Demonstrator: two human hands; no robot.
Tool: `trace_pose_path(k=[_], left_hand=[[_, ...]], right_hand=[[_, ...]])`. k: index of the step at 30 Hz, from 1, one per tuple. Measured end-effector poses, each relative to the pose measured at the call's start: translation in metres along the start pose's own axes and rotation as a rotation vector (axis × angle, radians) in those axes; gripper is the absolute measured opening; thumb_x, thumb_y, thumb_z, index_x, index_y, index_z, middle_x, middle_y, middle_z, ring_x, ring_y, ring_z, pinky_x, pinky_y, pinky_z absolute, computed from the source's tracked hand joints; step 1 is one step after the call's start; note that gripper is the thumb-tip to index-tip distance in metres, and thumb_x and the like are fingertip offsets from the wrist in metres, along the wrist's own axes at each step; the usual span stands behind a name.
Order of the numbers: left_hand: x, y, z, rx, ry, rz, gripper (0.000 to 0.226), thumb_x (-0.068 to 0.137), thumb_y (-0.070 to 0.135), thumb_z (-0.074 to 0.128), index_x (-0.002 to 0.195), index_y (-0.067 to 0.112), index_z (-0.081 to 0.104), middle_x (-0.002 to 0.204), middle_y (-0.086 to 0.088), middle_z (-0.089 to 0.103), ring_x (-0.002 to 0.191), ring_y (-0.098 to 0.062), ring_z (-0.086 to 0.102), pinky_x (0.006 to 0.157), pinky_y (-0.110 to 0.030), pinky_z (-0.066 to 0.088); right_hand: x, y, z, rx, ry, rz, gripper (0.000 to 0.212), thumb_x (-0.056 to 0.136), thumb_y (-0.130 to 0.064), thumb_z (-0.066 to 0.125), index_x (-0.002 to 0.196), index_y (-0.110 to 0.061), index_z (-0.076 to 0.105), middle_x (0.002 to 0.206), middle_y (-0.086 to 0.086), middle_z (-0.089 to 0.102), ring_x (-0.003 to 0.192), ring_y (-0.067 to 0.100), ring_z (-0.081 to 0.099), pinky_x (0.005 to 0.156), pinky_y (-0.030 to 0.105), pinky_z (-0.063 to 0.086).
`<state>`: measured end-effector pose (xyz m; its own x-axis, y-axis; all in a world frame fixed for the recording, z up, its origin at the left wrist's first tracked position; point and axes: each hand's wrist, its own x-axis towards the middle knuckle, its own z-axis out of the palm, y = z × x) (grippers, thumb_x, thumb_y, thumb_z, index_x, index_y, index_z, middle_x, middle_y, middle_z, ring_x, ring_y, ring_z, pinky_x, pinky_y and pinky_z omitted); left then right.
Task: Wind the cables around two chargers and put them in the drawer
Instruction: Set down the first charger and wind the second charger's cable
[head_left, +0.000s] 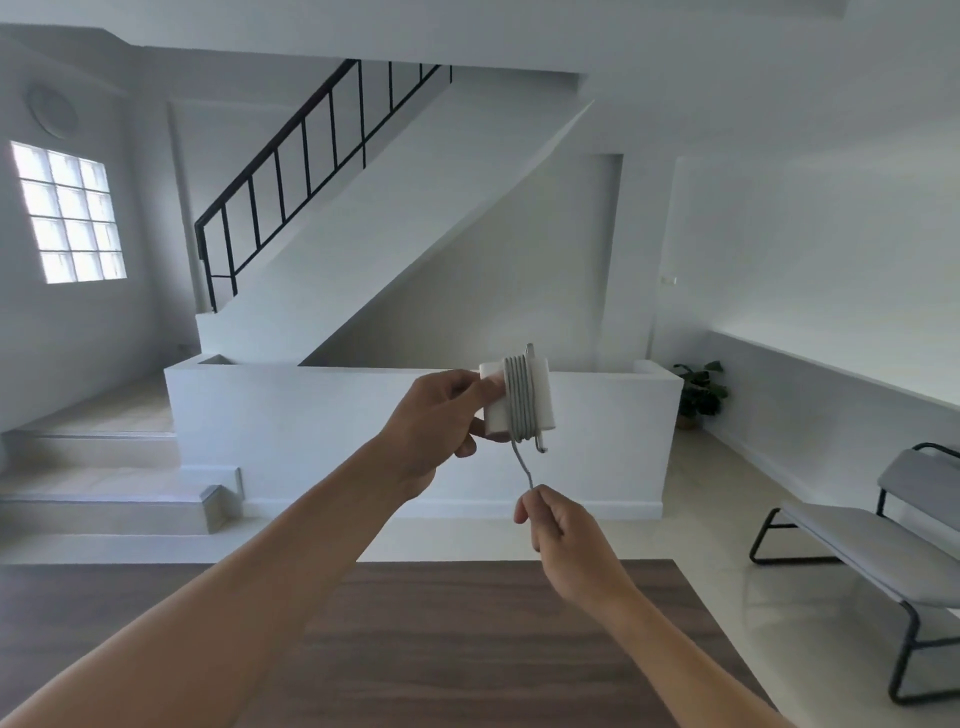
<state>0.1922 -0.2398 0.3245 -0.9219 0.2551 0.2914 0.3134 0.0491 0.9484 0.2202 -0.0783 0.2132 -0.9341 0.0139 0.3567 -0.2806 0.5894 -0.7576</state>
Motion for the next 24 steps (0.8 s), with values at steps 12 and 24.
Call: trace_pose_path(k=[12, 24], left_hand=[[-0.007, -0.014, 0.002, 0.695, -0.384, 0.174, 0.02, 0.092, 0.038, 0.062, 0.105, 0.028, 0.073, 0.086, 0.019, 0.069, 0.076, -0.004, 0.061, 0.068, -0.019, 0.046], [0.012, -0.041, -0.003, 0.823, -0.133, 0.107, 0.032, 0.08, 0.049, 0.066, 0.087, 0.018, 0.073, 0.081, 0.002, 0.07, 0.069, -0.016, 0.065, 0.062, -0.033, 0.051]], right_hand=[[0.041, -0.018, -0.095, -0.265, -0.081, 0.003, 0.028, 0.097, -0.027, 0.049, 0.082, -0.022, 0.071, 0.09, 0.011, 0.071, 0.082, 0.027, 0.064, 0.078, 0.04, 0.05], [0.026, -0.057, -0.067, -0.518, -0.027, -0.088, 0.031, 0.096, -0.031, 0.041, 0.089, -0.022, 0.07, 0.087, -0.003, 0.07, 0.081, 0.021, 0.063, 0.073, 0.038, 0.051]])
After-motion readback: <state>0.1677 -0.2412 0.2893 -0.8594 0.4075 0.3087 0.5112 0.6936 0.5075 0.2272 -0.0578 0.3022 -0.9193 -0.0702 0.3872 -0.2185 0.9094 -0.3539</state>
